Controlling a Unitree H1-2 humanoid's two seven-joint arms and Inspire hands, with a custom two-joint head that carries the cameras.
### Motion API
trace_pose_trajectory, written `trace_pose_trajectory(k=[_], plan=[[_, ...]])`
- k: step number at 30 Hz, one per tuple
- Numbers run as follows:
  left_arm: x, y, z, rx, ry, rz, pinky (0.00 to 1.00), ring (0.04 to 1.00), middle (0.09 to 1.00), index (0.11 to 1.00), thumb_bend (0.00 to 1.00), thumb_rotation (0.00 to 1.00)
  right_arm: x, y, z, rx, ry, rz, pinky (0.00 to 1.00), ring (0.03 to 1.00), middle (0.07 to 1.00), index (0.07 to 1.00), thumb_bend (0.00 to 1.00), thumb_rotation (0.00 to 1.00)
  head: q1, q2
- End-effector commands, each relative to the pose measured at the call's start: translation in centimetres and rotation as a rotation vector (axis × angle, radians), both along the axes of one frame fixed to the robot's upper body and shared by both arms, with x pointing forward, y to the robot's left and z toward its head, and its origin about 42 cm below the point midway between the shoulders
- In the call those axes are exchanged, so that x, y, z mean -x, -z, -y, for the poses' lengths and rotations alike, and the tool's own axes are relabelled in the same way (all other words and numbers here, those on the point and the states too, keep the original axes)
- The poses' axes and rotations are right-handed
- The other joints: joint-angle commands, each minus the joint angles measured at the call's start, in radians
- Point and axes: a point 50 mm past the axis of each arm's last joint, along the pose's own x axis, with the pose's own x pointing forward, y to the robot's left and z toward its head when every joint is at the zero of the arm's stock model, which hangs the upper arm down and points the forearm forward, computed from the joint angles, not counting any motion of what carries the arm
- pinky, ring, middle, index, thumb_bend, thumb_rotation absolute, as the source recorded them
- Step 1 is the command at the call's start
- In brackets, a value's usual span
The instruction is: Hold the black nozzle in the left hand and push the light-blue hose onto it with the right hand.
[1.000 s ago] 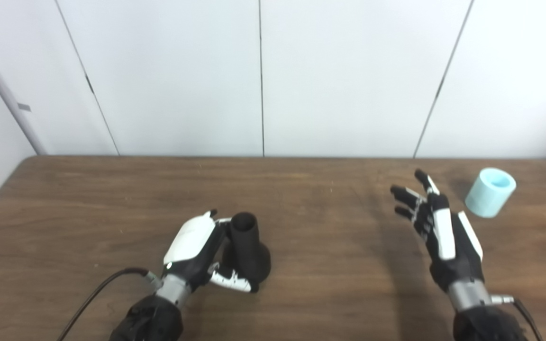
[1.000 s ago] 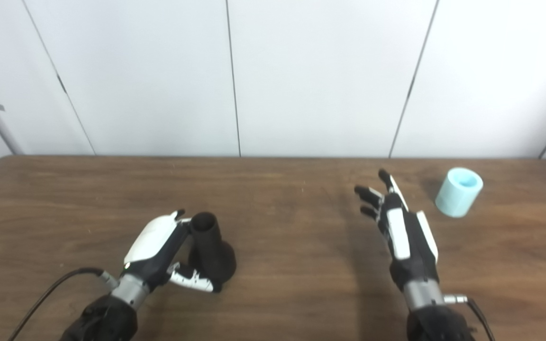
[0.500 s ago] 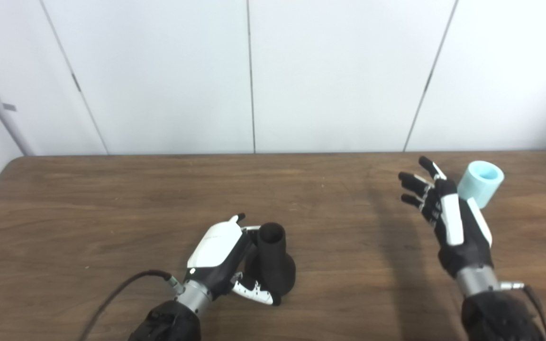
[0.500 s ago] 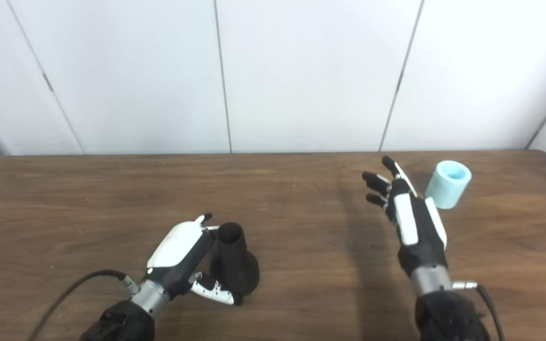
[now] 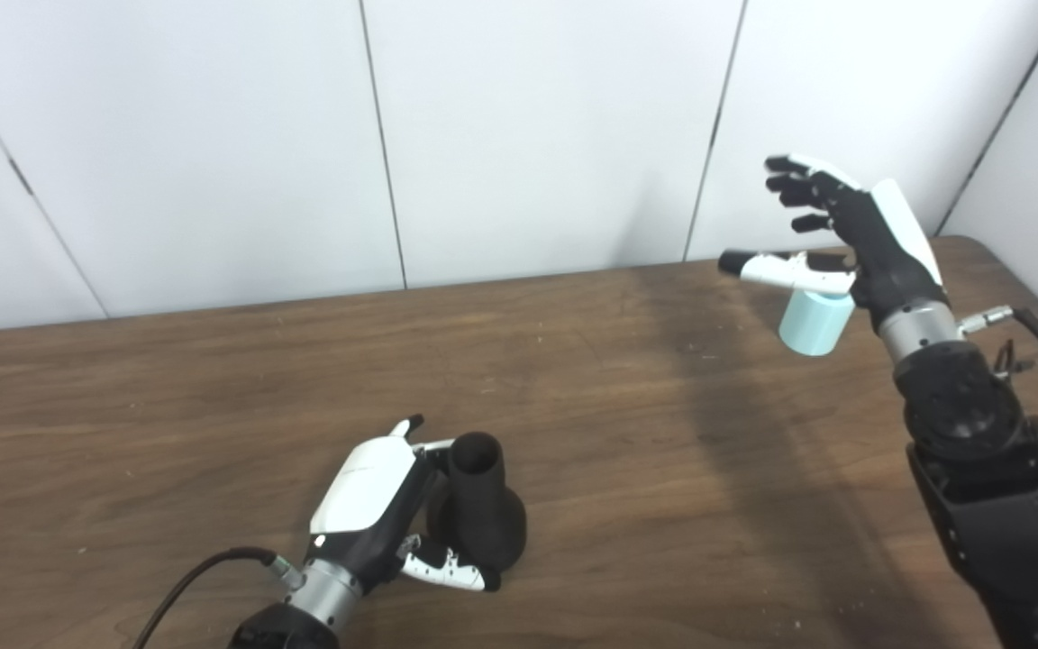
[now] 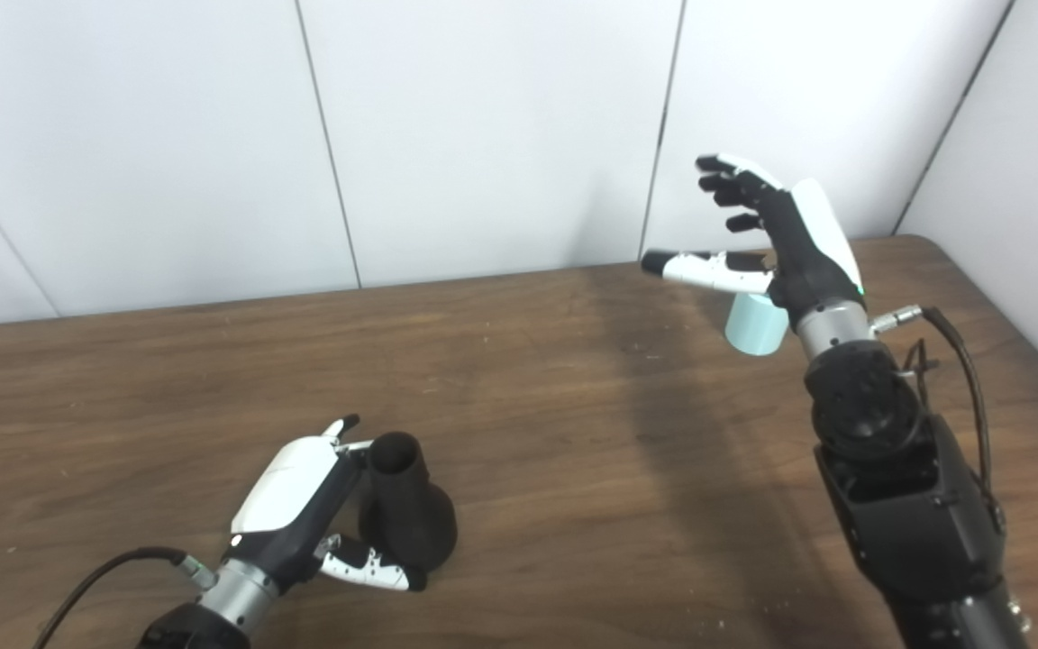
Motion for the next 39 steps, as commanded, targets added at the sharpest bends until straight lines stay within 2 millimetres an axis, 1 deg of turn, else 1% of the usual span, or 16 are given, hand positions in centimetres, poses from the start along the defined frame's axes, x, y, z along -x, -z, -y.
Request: trace_pose_trajectory(k=[1, 2, 4, 6, 7, 10, 11, 14, 16, 19, 21, 23, 29, 33, 36, 39], plan=[[1.7, 3.3, -0.2, -0.067, 0.052, -0.132, 1.00, 0.662, 0.468, 0.494, 0.52, 0.00, -1.0, -3.4, 1.1, 0.145, 0.030, 0.066, 0.83, 0.857, 0.824, 0.815, 0.73, 0.26, -0.012, -0.003], [1.7, 3.4, -0.3, -0.065, 0.051, -0.135, 1.00, 0.660, 0.466, 0.495, 0.52, 0.00, -1.5, -3.6, 1.4, 0.197, 0.041, 0.042, 0.86, 0.862, 0.826, 0.814, 0.74, 0.26, -0.026, -0.007], [1.6, 3.5, -0.5, -0.062, 0.050, -0.140, 1.00, 0.654, 0.452, 0.499, 0.52, 0.00, -2.3, -3.7, 2.1, 0.276, 0.057, 0.002, 0.86, 0.862, 0.829, 0.815, 0.76, 0.26, -0.046, -0.018], [1.6, 3.6, -0.6, -0.059, 0.049, -0.143, 1.00, 0.652, 0.443, 0.500, 0.52, 0.00, -3.4, -3.9, 3.0, 0.348, 0.073, -0.055, 0.82, 0.871, 0.840, 0.817, 0.77, 0.23, -0.061, -0.023], [1.5, 3.7, -0.6, -0.058, 0.049, -0.142, 1.00, 0.651, 0.443, 0.500, 0.52, 0.00, -4.2, -3.9, 3.6, 0.360, 0.079, -0.094, 0.81, 0.880, 0.848, 0.819, 0.78, 0.21, -0.071, -0.027], [1.5, 3.7, -0.8, -0.058, 0.049, -0.137, 1.00, 0.650, 0.452, 0.498, 0.52, 0.00, -5.9, -3.9, 4.7, 0.349, 0.090, -0.181, 0.85, 0.908, 0.864, 0.828, 0.82, 0.19, -0.099, -0.034], [1.5, 3.6, -1.0, -0.058, 0.049, -0.136, 1.00, 0.650, 0.455, 0.497, 0.52, 0.00, -6.4, -3.8, 4.9, 0.349, 0.096, -0.209, 0.88, 0.915, 0.869, 0.831, 0.83, 0.19, -0.122, -0.037], [1.4, 3.5, -1.5, -0.053, 0.047, -0.135, 1.00, 0.649, 0.453, 0.498, 0.52, 0.00, -7.9, -3.7, 5.1, 0.366, 0.114, -0.282, 0.94, 0.924, 0.880, 0.839, 0.86, 0.19, -0.141, -0.041], [1.4, 3.5, -1.7, -0.050, 0.048, -0.134, 1.00, 0.649, 0.439, 0.500, 0.52, 0.00, -8.6, -3.6, 5.1, 0.380, 0.125, -0.315, 0.95, 0.929, 0.885, 0.843, 0.87, 0.19, -0.152, -0.041], [1.4, 3.6, -2.1, -0.043, 0.049, -0.135, 1.00, 0.650, 0.452, 0.497, 0.52, 0.00, -9.8, -3.5, 5.2, 0.426, 0.146, -0.373, 0.95, 0.941, 0.895, 0.847, 0.88, 0.19, -0.177, -0.045], [1.3, 3.7, -2.2, -0.040, 0.050, -0.134, 1.00, 0.650, 0.479, 0.491, 0.52, 0.00, -10.2, -3.5, 5.2, 0.444, 0.154, -0.396, 0.94, 0.944, 0.906, 0.851, 0.90, 0.18, -0.177, -0.045], [1.3, 3.7, -2.3, -0.038, 0.050, -0.138, 1.00, 0.651, 0.481, 0.490, 0.52, 0.00, -10.8, -3.3, 5.1, 0.462, 0.160, -0.426, 0.93, 0.942, 0.909, 0.852, 0.91, 0.18, -0.197, -0.042], [1.1, 3.5, -2.5, -0.021, 0.047, -0.147, 1.00, 0.653, 0.481, 0.491, 0.52, 0.00, -12.1, -1.3, 5.1, 0.479, 0.178, -0.511, 0.80, 0.881, 0.885, 0.858, 0.93, 0.19, -0.203, -0.035], [1.1, 3.4, -2.5, -0.020, 0.045, -0.144, 1.00, 0.653, 0.480, 0.492, 0.52, 0.00, -12.2, -0.6, 5.1, 0.477, 0.177, -0.526, 0.74, 0.842, 0.849, 0.853, 0.92, 0.15, -0.199, -0.031], [1.2, 3.4, -2.5, -0.021, 0.044, -0.143, 1.00, 0.653, 0.480, 0.492, 0.52, 0.00, -12.2, -0.3, 5.3, 0.483, 0.178, -0.532, 0.71, 0.813, 0.823, 0.843, 0.91, 0.12, -0.195, -0.028], [1.3, 3.4, -2.6, -0.022, 0.043, -0.144, 1.00, 0.652, 0.480, 0.492, 0.52, 0.00, -12.2, 0.0, 5.5, 0.493, 0.176, -0.532, 0.71, 0.790, 0.821, 0.830, 0.91, 0.09, -0.194, -0.025]])
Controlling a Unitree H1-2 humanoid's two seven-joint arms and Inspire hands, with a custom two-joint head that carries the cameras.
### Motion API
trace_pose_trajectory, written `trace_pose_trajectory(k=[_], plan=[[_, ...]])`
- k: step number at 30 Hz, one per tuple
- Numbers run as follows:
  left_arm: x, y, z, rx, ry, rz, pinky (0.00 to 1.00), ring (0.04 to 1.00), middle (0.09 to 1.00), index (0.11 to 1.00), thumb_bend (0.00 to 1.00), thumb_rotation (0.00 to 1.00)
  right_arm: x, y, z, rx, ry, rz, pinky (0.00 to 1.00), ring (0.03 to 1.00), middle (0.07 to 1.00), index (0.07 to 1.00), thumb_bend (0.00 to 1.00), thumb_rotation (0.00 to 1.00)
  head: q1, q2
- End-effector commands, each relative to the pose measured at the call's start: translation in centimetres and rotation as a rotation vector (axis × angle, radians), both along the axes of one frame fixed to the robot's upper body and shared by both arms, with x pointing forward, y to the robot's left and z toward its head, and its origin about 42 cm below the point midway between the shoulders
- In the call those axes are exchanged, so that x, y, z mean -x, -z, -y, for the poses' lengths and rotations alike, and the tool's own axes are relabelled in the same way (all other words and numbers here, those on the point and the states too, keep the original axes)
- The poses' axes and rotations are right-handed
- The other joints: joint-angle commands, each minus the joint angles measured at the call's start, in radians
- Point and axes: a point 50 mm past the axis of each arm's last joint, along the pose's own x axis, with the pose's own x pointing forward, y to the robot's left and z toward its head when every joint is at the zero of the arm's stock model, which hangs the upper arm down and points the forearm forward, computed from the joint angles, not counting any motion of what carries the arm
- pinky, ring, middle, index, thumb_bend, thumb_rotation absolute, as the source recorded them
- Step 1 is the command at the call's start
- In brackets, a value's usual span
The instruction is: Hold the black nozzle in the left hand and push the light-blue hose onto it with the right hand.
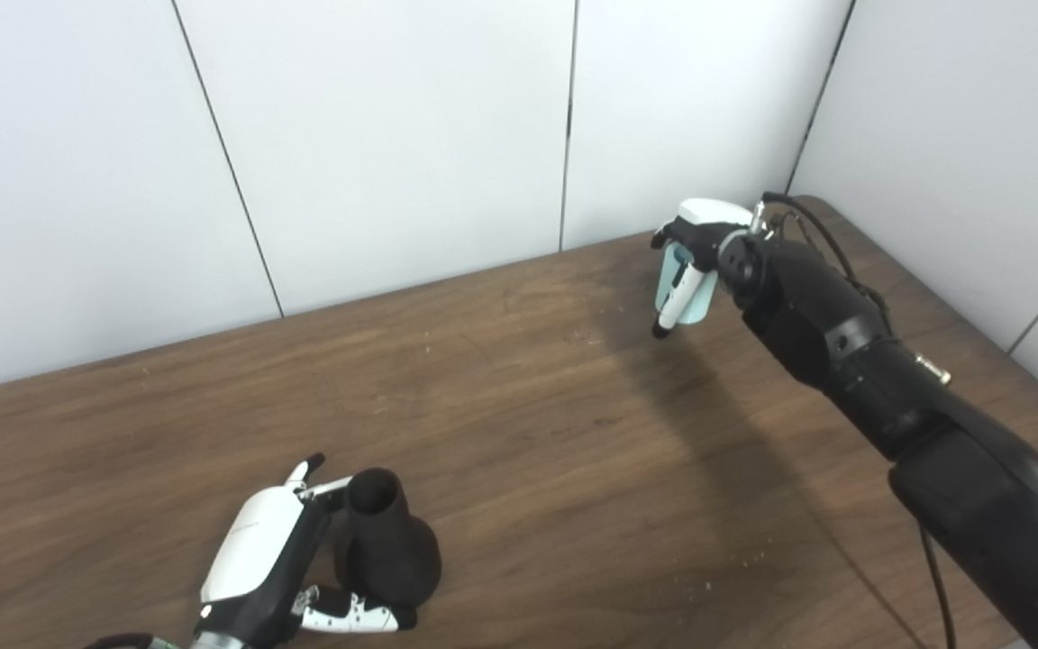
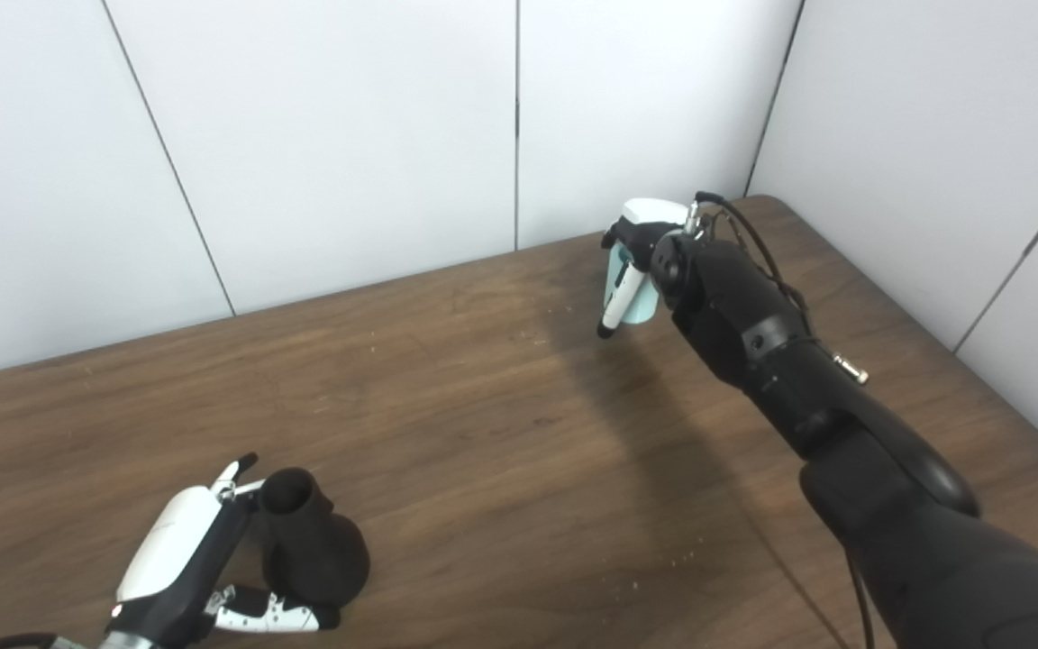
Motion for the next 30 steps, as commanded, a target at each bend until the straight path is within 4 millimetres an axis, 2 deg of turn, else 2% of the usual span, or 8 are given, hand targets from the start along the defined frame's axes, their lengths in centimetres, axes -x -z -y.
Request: trace_pose_trajectory(k=[1, 5, 11, 20, 30], plan=[[1.40, 2.56, -0.90, -0.084, 0.018, -0.118, 1.00, 0.651, 0.480, 0.492, 0.52, 0.00, -0.77, -3.34, 1.01, 0.040, 0.005, 0.088, 0.71, 0.787, 0.822, 0.829, 0.91, 0.09, 0.000, 0.001], [1.44, 2.63, -0.78, -0.084, 0.017, -0.120, 1.00, 0.649, 0.480, 0.492, 0.52, 0.00, -0.94, -3.29, 1.09, 0.023, 0.013, 0.093, 0.70, 0.764, 0.830, 0.821, 0.90, 0.05, 0.005, 0.004], [1.37, 2.56, -0.76, -0.083, 0.016, -0.119, 1.00, 0.645, 0.478, 0.493, 0.52, 0.00, -1.10, -3.18, 1.06, 0.017, 0.016, 0.112, 0.62, 0.694, 0.780, 0.781, 0.86, 0.00, 0.009, 0.007], [1.50, 2.55, -0.72, -0.085, 0.014, -0.119, 1.00, 0.640, 0.475, 0.494, 0.52, 0.00, -0.90, -3.32, 1.00, 0.047, -0.004, 0.133, 0.56, 0.625, 0.706, 0.718, 0.84, 0.00, 0.009, 0.014], [1.39, 2.46, -0.61, -0.092, 0.013, -0.122, 1.00, 0.640, 0.468, 0.497, 0.52, 0.00, -0.63, -4.02, 0.82, 0.092, -0.043, 0.145, 0.59, 0.634, 0.697, 0.708, 0.85, 0.00, 0.017, 0.022]])
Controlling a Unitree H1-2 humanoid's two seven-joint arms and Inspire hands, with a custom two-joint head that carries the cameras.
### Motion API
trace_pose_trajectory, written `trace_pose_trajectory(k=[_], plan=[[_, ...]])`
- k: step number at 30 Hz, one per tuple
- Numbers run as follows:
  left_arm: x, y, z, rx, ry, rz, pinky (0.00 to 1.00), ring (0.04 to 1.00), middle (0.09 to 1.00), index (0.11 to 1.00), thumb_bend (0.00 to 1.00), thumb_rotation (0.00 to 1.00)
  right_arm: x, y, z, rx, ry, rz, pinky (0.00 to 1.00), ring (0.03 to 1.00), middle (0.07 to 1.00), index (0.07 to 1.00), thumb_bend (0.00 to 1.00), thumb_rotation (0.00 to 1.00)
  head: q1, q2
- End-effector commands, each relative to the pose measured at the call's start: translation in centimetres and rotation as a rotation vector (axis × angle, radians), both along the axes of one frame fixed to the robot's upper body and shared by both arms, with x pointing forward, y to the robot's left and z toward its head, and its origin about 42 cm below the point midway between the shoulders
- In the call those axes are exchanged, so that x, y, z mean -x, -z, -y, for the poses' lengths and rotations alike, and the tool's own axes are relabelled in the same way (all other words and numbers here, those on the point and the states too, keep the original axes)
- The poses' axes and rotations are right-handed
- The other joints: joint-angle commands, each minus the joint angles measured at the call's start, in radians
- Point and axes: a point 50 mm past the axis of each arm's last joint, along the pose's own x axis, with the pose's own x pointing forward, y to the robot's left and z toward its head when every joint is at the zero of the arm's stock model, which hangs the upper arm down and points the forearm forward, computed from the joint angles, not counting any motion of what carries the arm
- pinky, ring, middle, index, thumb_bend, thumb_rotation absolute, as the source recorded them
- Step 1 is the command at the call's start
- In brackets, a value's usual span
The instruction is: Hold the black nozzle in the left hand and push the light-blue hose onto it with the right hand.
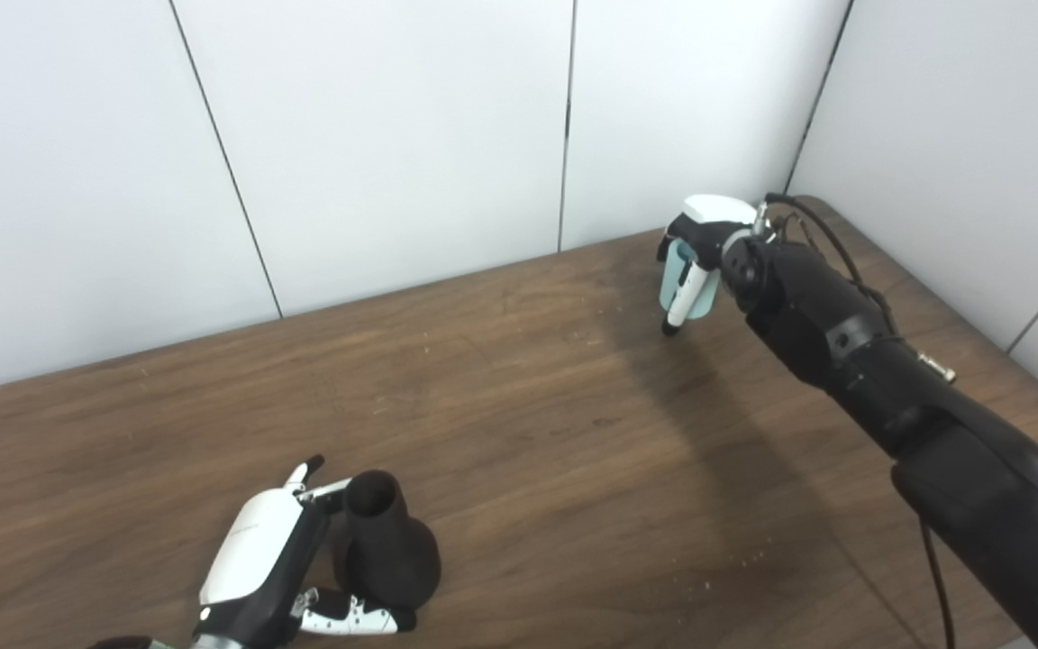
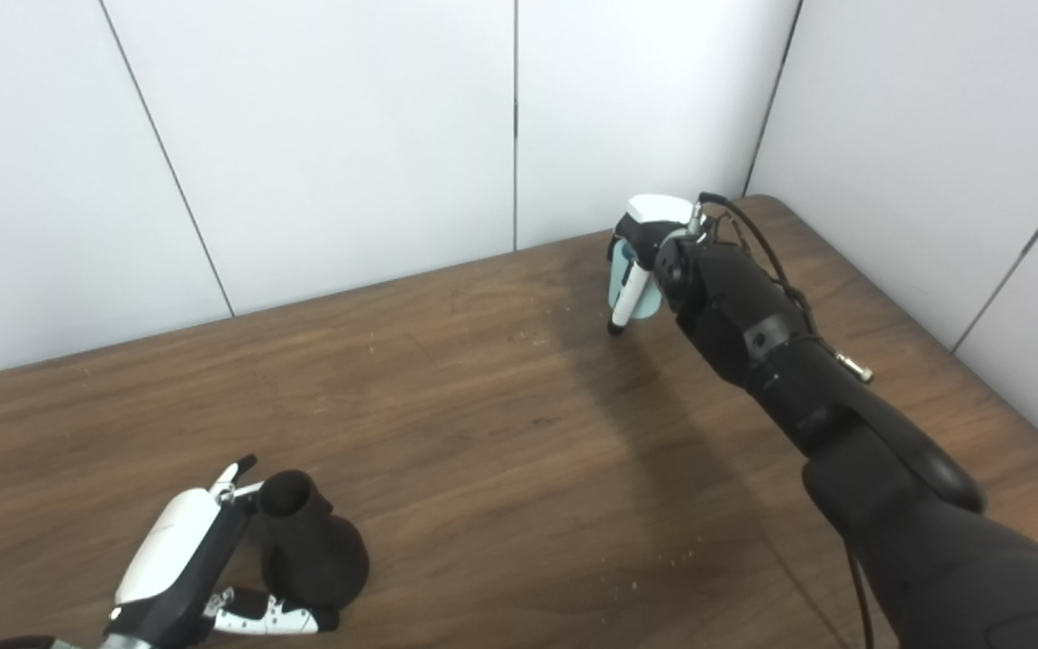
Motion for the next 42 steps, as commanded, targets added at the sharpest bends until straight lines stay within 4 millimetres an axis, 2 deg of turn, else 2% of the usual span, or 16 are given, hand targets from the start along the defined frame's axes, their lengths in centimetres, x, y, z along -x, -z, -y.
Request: trace_pose_trajectory(k=[1, 5, 11, 15, 16, 17, 18, 21, 22, 30, 37, 42], plan=[[1.3, 2.5, -0.6, -0.091, 0.015, -0.120, 1.00, 0.641, 0.468, 0.497, 0.52, 0.00, -0.4, -3.8, 0.6, 0.060, -0.021, 0.101, 0.59, 0.636, 0.698, 0.708, 0.85, 0.00, 0.000, 0.000], [1.4, 2.4, -0.6, -0.090, 0.014, -0.119, 1.00, 0.642, 0.469, 0.497, 0.52, 0.00, -0.3, -3.9, 0.4, 0.075, -0.025, 0.100, 0.59, 0.629, 0.692, 0.704, 0.85, 0.00, 0.003, 0.005], [1.4, 2.3, -0.6, -0.090, 0.009, -0.116, 1.00, 0.643, 0.468, 0.497, 0.52, 0.00, -0.4, -3.6, 0.3, 0.099, -0.018, 0.086, 0.53, 0.587, 0.669, 0.698, 0.84, 0.00, 0.010, 0.009], [1.4, 2.2, -0.5, -0.085, 0.005, -0.113, 1.00, 0.642, 0.471, 0.495, 0.52, 0.00, -0.4, -3.5, 0.6, 0.122, -0.011, 0.077, 0.54, 0.603, 0.669, 0.686, 0.84, 0.00, 0.013, 0.012], [1.4, 2.2, -0.5, -0.084, 0.005, -0.112, 1.00, 0.642, 0.472, 0.495, 0.52, 0.00, -0.4, -3.4, 0.6, 0.129, -0.009, 0.075, 0.52, 0.560, 0.621, 0.674, 0.84, 0.00, 0.013, 0.013], [1.4, 2.2, -0.5, -0.084, 0.004, -0.112, 1.00, 0.642, 0.472, 0.495, 0.52, 0.00, -0.3, -3.4, 0.6, 0.133, -0.008, 0.074, 0.49, 0.531, 0.556, 0.665, 0.71, 0.00, 0.013, 0.013], [1.4, 2.2, -0.5, -0.083, 0.003, -0.112, 1.00, 0.642, 0.472, 0.494, 0.52, 0.00, -0.3, -3.4, 0.6, 0.140, -0.005, 0.073, 0.48, 0.516, 0.523, 0.659, 0.64, 0.00, 0.013, 0.013], [1.5, 2.1, -0.5, -0.082, 0.001, -0.110, 1.00, 0.642, 0.475, 0.493, 0.52, 0.00, -0.1, -3.2, 0.5, 0.155, -0.004, 0.072, 0.43, 0.448, 0.499, 0.619, 0.55, 0.00, 0.016, 0.015], [1.5, 2.0, -0.5, -0.082, 0.000, -0.109, 1.00, 0.642, 0.476, 0.493, 0.52, 0.00, 0.0, -3.1, 0.5, 0.163, -0.006, 0.072, 0.42, 0.427, 0.480, 0.579, 0.53, 0.00, 0.018, 0.016], [1.4, 2.0, -0.6, -0.076, -0.003, -0.107, 1.00, 0.642, 0.476, 0.493, 0.52, 0.00, -0.1, -3.1, 0.6, 0.197, -0.011, 0.113, 0.42, 0.436, 0.507, 0.474, 0.52, 0.00, 0.019, 0.021], [1.3, 2.0, -0.3, -0.068, -0.003, -0.105, 1.00, 0.642, 0.477, 0.492, 0.52, 0.00, 0.3, -3.3, 0.2, 0.176, -0.034, 0.214, 0.37, 0.445, 0.488, 0.462, 0.50, 0.00, 0.029, 0.023], [1.3, 1.7, -0.3, -0.063, -0.002, -0.102, 0.99, 0.644, 0.479, 0.492, 0.52, 0.00, 1.2, -4.3, -0.3, 0.139, -0.070, 0.279, 0.37, 0.438, 0.487, 0.458, 0.50, 0.00, 0.056, 0.029]])
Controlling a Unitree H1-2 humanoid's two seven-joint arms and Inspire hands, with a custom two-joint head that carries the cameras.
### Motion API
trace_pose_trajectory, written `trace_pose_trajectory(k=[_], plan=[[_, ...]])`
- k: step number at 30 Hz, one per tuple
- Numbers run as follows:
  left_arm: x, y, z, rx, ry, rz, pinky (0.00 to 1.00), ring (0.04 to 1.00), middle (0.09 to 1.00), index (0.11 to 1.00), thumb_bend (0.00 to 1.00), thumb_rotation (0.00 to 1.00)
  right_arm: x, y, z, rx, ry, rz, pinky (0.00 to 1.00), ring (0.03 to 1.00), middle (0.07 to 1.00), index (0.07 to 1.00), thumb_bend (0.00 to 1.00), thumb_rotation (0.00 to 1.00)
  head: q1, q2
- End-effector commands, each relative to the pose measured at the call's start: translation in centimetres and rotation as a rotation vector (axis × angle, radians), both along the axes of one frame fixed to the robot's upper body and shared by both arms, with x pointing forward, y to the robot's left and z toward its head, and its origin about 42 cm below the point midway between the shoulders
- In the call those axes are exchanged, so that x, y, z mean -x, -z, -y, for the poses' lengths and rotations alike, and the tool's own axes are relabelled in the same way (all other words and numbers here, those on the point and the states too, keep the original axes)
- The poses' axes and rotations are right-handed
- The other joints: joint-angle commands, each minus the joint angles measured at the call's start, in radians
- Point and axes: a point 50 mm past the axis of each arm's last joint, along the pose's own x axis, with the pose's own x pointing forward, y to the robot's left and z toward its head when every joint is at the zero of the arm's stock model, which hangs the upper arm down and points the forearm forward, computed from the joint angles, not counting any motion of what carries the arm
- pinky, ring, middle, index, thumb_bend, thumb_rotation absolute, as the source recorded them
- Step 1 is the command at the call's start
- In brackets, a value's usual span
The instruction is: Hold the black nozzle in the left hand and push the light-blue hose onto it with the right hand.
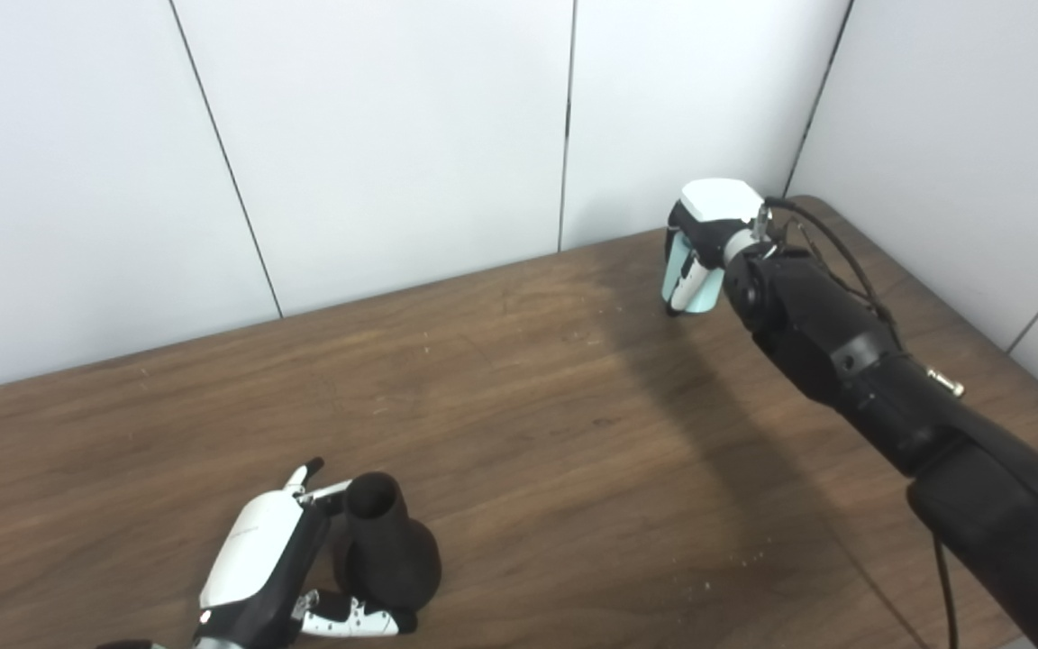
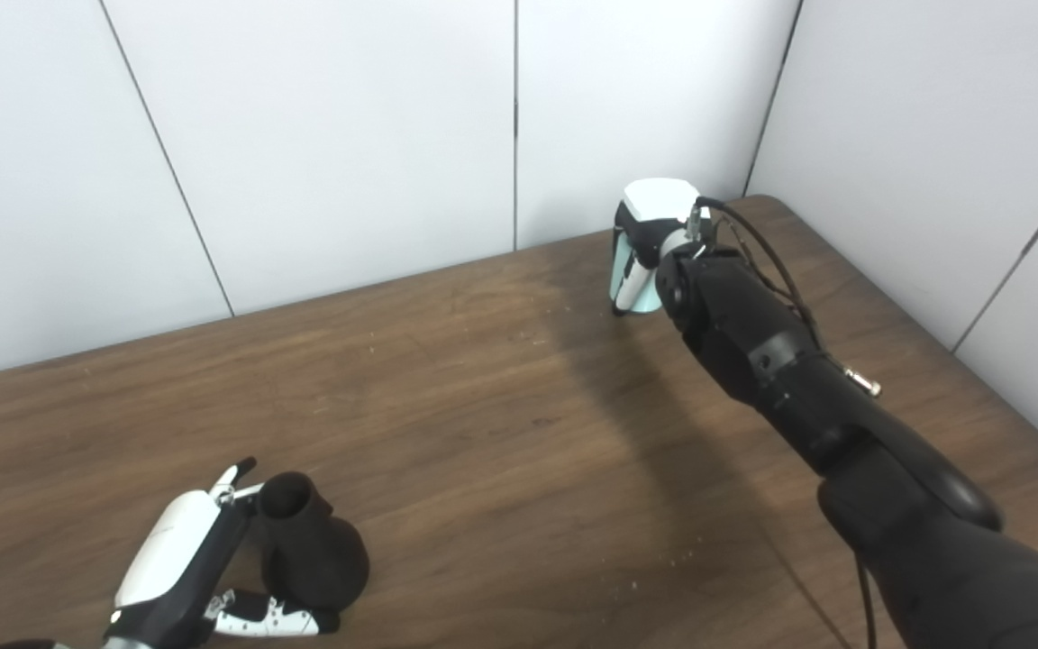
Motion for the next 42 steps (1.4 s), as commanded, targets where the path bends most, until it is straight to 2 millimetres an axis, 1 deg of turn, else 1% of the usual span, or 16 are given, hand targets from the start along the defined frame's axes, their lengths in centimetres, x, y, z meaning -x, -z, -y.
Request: trace_pose_trajectory(k=[1, 6, 11, 13, 15, 16, 17, 18, 20, 21, 23, 25, 28, 36, 39, 42], plan=[[1.1, 1.9, -0.4, -0.065, 0.009, -0.101, 0.99, 0.644, 0.479, 0.492, 0.52, 0.00, -0.1, -4.5, 0.2, 0.008, -0.024, 0.132, 0.36, 0.438, 0.488, 0.457, 0.50, 0.00, 0.016, 0.003], [1.2, 1.9, 0.0, -0.057, 0.009, -0.101, 0.98, 0.645, 0.483, 0.490, 0.52, 0.00, 1.1, -5.4, -1.0, -0.027, -0.062, 0.163, 0.36, 0.430, 0.497, 0.454, 0.50, 0.00, 0.053, 0.009], [1.3, 2.2, 0.9, -0.057, 0.010, -0.105, 0.98, 0.643, 0.483, 0.490, 0.52, 0.00, 3.3, -6.6, -3.6, -0.061, -0.153, 0.196, 0.35, 0.427, 0.503, 0.455, 0.50, 0.00, 0.127, 0.018], [1.3, 2.2, 1.1, -0.059, 0.009, -0.106, 0.98, 0.642, 0.487, 0.488, 0.52, 0.00, 3.8, -6.9, -4.1, -0.068, -0.171, 0.194, 0.33, 0.423, 0.510, 0.468, 0.50, 0.00, 0.127, 0.018], [1.3, 2.1, 1.4, -0.064, 0.008, -0.108, 0.98, 0.644, 0.493, 0.486, 0.52, 0.00, 4.8, -7.7, -5.4, -0.090, -0.228, 0.198, 0.33, 0.422, 0.510, 0.472, 0.50, 0.00, 0.178, 0.022], [1.3, 2.1, 1.5, -0.067, 0.008, -0.108, 0.98, 0.646, 0.498, 0.485, 0.52, 0.00, 5.3, -8.0, -6.0, -0.099, -0.253, 0.200, 0.32, 0.421, 0.508, 0.473, 0.50, 0.00, 0.178, 0.022], [1.3, 2.0, 1.8, -0.070, 0.007, -0.109, 0.98, 0.647, 0.499, 0.484, 0.52, 0.00, 6.0, -8.3, -6.8, -0.112, -0.284, 0.203, 0.32, 0.421, 0.508, 0.474, 0.50, 0.00, 0.204, 0.022], [1.3, 2.0, 1.9, -0.072, 0.006, -0.110, 0.98, 0.648, 0.500, 0.484, 0.52, 0.00, 6.7, -8.6, -7.7, -0.132, -0.321, 0.206, 0.32, 0.421, 0.507, 0.474, 0.50, 0.00, 0.208, 0.023], [1.4, 2.0, 2.5, -0.075, 0.006, -0.111, 0.99, 0.655, 0.502, 0.483, 0.52, 0.00, 8.2, -9.1, -9.3, -0.174, -0.394, 0.212, 0.32, 0.425, 0.502, 0.474, 0.50, 0.00, 0.258, 0.024], [1.5, 1.9, 2.8, -0.075, 0.005, -0.110, 0.98, 0.659, 0.506, 0.482, 0.52, 0.00, 8.8, -9.3, -9.9, -0.196, -0.428, 0.214, 0.32, 0.426, 0.500, 0.473, 0.50, 0.00, 0.269, 0.024], [1.5, 1.9, 3.2, -0.079, 0.004, -0.107, 0.97, 0.668, 0.507, 0.480, 0.52, 0.00, 9.7, -9.4, -10.8, -0.238, -0.484, 0.215, 0.32, 0.423, 0.494, 0.476, 0.50, 0.00, 0.289, 0.025], [1.5, 1.9, 3.5, -0.083, 0.001, -0.107, 0.96, 0.673, 0.509, 0.479, 0.52, 0.00, 10.1, -9.5, -11.3, -0.260, -0.518, 0.215, 0.31, 0.421, 0.494, 0.481, 0.50, 0.00, 0.305, 0.028], [1.4, 1.9, 3.9, -0.092, -0.008, -0.107, 0.96, 0.682, 0.513, 0.476, 0.52, 0.00, 11.1, -9.7, -12.5, -0.299, -0.584, 0.215, 0.31, 0.421, 0.493, 0.486, 0.50, 0.00, 0.333, 0.030], [1.3, 1.7, 5.0, -0.092, -0.019, -0.112, 0.96, 0.693, 0.509, 0.478, 0.52, 0.00, 13.5, -10.1, -15.1, -0.368, -0.704, 0.195, 0.30, 0.421, 0.492, 0.493, 0.50, 0.00, 0.404, 0.044], [1.2, 1.7, 5.2, -0.092, -0.021, -0.113, 0.96, 0.689, 0.506, 0.480, 0.52, 0.00, 14.3, -10.1, -16.0, -0.382, -0.742, 0.187, 0.31, 0.419, 0.492, 0.491, 0.50, 0.00, 0.417, 0.048], [1.2, 1.7, 5.4, -0.093, -0.022, -0.117, 0.96, 0.697, 0.505, 0.480, 0.52, 0.00, 14.6, -9.9, -16.7, -0.396, -0.769, 0.176, 0.32, 0.413, 0.492, 0.486, 0.50, 0.00, 0.420, 0.051]])
